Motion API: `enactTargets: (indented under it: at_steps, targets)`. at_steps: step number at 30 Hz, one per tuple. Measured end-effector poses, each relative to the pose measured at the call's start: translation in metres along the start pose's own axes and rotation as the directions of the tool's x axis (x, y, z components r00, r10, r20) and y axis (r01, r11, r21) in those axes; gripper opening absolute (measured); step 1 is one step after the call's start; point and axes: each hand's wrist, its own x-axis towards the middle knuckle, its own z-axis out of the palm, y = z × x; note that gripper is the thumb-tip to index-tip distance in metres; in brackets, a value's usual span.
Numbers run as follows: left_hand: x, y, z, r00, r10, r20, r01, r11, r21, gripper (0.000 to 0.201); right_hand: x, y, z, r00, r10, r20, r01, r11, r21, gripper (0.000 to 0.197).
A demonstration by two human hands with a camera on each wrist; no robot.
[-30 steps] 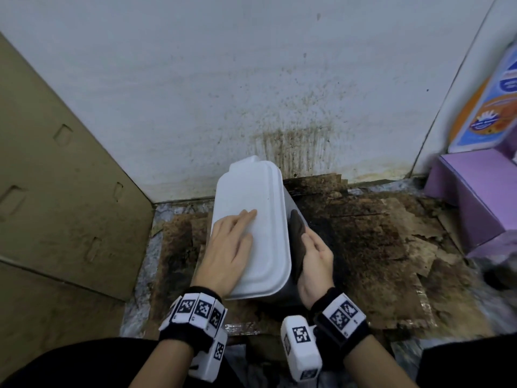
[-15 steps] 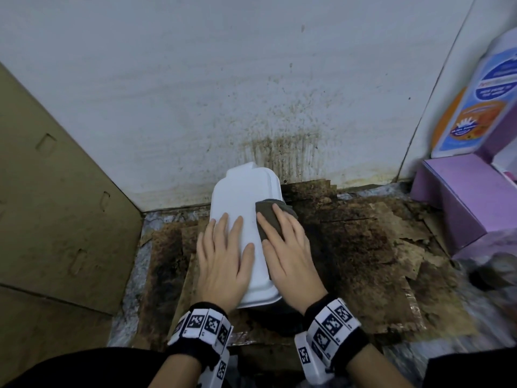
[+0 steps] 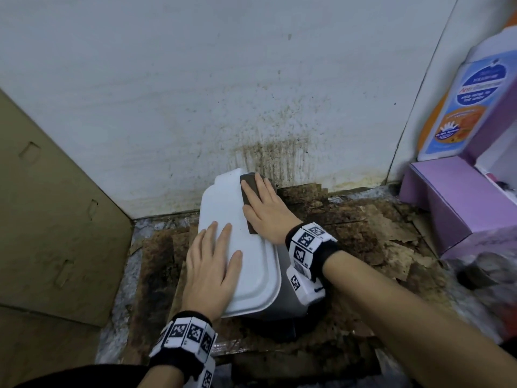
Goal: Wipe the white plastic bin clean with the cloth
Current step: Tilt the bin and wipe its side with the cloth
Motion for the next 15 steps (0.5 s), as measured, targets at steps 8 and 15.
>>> enactTargets:
  at_steps: [8, 15]
  targets:
    - [-0.001, -0.009, 0.002, 0.999, 0.012, -0.030, -0.013, 1.000, -0.028, 0.065, -0.100, -0.040, 0.058, 0.965, -0.006, -0.261, 0.040, 0.991, 0.128, 0.057]
    - [-0.003, -0.023, -0.001, 1.000, 0.006, -0.011, -0.006, 0.999, -0.038, 0.064, -0.070, -0.038, 0.053, 0.983, -0.004, -0.185, 0.023, 0.995, 0.099, 0.057]
